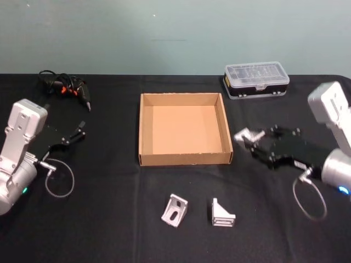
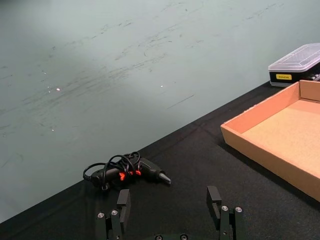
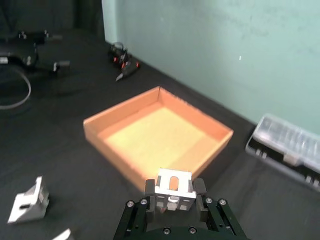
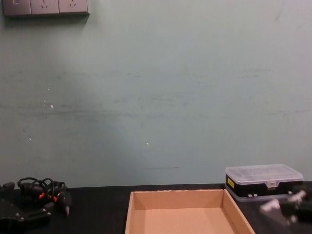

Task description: Use one hand to pick up the angle iron from the table and place it into the box.

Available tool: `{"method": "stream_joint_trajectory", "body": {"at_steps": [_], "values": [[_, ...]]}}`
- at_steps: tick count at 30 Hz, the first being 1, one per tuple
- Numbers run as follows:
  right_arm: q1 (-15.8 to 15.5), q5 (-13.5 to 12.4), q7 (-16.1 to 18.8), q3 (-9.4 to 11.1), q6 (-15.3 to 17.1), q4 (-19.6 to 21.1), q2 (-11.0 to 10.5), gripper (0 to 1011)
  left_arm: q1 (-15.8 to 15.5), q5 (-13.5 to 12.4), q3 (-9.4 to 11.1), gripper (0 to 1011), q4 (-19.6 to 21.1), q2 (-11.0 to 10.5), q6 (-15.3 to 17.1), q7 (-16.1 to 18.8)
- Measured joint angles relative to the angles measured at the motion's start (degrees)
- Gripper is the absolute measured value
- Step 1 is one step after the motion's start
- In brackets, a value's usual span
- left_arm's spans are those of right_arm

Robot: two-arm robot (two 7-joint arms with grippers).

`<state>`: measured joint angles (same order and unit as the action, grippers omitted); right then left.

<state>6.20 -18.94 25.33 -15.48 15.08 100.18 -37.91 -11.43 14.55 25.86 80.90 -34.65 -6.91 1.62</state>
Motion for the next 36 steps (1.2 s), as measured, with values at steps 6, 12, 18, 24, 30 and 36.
{"method": "stream_joint_trajectory", "body": {"at_steps": [6, 12, 18, 24, 30, 36], "values": [[5.17, 1.2, 0.95, -2.29, -1.1, -3.35, 2.09, 457, 0.0, 0.0, 0.0, 1000, 0.0, 0.0, 0.0, 0.0], [10.68, 2.61, 2.56, -5.74, -1.9, -8.78, 4.93, 457, 0.0, 0.0, 0.0, 1000, 0.0, 0.0, 0.0, 0.0], [15.63, 3.93, 4.11, -9.15, -2.54, -15.18, 7.97, 457, 0.0, 0.0, 0.0, 1000, 0.0, 0.0, 0.0, 0.0], [19.23, 5.03, 5.34, -11.61, -2.87, -20.87, 10.28, 457, 0.0, 0.0, 0.0, 1000, 0.0, 0.0, 0.0, 0.0], [22.11, 5.81, 6.45, -13.46, -3.25, -26.19, 12.24, 457, 0.0, 0.0, 0.0, 1000, 0.0, 0.0, 0.0, 0.0], [23.8, 6.49, 7.07, -14.59, -3.69, -29.67, 13.45, 457, 0.0, 0.0, 0.0, 1000, 0.0, 0.0, 0.0, 0.0]]}}
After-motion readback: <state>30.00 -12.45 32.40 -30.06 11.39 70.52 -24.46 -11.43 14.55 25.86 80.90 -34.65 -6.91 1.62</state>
